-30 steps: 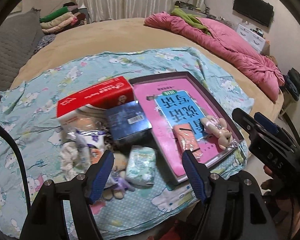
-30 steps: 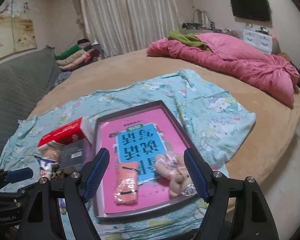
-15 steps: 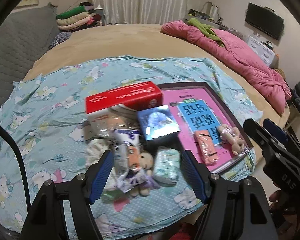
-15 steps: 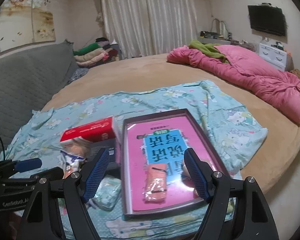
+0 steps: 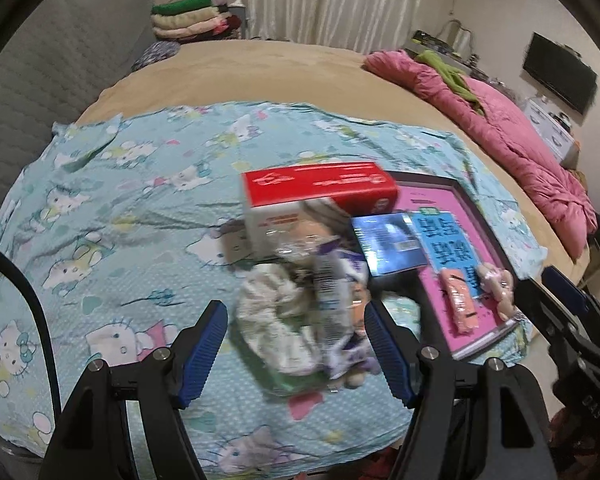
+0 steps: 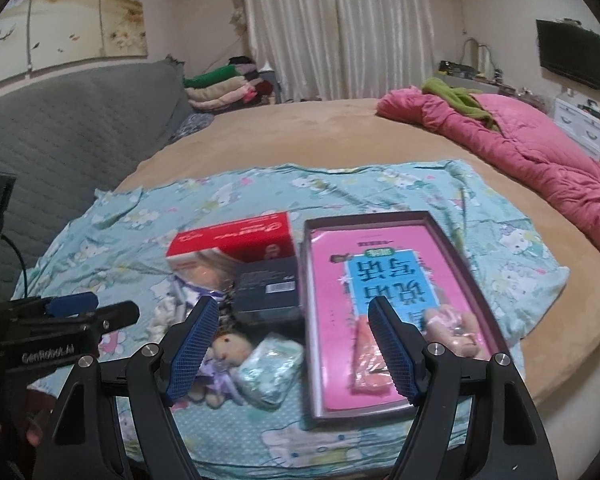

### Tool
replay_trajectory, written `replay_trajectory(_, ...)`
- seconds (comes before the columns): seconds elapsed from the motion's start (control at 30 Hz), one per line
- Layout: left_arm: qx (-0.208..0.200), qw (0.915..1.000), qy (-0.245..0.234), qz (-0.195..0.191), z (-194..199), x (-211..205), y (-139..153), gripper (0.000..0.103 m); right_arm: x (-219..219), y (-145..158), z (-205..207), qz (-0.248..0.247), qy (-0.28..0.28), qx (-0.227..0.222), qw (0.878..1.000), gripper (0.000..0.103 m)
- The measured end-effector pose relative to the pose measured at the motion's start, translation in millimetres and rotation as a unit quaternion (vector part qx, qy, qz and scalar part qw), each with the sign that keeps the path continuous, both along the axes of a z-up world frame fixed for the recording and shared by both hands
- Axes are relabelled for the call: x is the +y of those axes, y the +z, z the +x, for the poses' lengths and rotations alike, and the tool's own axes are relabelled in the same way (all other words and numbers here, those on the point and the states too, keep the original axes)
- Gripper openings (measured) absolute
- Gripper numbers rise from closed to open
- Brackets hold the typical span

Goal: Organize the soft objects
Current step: 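Move left gripper to white floral scrunchie while right gripper approaches orange snack bag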

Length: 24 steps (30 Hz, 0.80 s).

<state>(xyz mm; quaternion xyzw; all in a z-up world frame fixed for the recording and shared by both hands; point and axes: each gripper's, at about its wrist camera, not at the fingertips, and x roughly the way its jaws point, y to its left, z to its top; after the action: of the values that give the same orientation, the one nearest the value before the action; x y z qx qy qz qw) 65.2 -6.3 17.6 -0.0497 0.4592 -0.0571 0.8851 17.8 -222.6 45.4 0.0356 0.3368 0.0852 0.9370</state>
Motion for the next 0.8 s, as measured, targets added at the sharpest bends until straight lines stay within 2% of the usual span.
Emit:
replay_trajectory(0.37, 0.033, 0.9988, 0.031, -0.021, 10, 45, -39, 0.07, 32, -21, 8, -0.001, 0.04, 0.029, 0.999, 0.079)
replay_trajectory(0.67, 0.054, 0.9959, 0.043, -0.059, 27, 58, -70, 0.07, 57, -39, 18, 0.0, 0.064, 0.05, 0.997, 0.079)
replay_trajectory(0.8, 0.053, 0.9963, 0.033, -0.059, 39, 55, -79, 0.07, 68, -48, 27, 0.0, 0.072, 0.062, 0.995, 0.079)
